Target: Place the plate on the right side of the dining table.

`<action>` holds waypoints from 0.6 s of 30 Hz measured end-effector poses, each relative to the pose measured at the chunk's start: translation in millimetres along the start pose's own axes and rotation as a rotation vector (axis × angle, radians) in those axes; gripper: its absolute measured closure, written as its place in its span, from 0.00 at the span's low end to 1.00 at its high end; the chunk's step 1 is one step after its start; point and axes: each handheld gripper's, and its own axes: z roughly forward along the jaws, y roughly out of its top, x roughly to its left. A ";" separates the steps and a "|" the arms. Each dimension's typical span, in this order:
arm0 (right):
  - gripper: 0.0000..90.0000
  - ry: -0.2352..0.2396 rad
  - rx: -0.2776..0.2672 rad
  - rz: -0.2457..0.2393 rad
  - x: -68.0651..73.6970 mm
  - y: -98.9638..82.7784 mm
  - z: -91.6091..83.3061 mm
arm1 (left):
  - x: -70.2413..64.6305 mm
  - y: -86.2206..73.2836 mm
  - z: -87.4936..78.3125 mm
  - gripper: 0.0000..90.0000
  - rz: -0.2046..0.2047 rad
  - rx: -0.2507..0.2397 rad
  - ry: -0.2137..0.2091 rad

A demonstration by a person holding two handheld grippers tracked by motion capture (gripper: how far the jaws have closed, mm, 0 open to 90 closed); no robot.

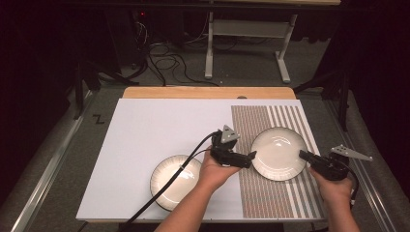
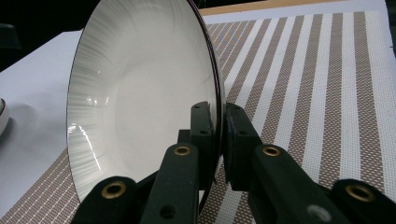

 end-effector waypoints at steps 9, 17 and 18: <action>0.94 -0.017 0.016 0.005 -0.8 0.0 1.2 | 23.4 -12.6 -65.4 0.00 0.013 -0.047 0.030; 0.94 -0.038 0.033 0.017 -0.8 0.6 3.8 | 51.7 -36.3 -128.8 0.00 0.003 -0.081 0.086; 0.93 -0.046 0.037 0.023 -0.3 0.7 4.3 | 54.4 -38.9 -134.8 0.00 0.003 -0.083 0.091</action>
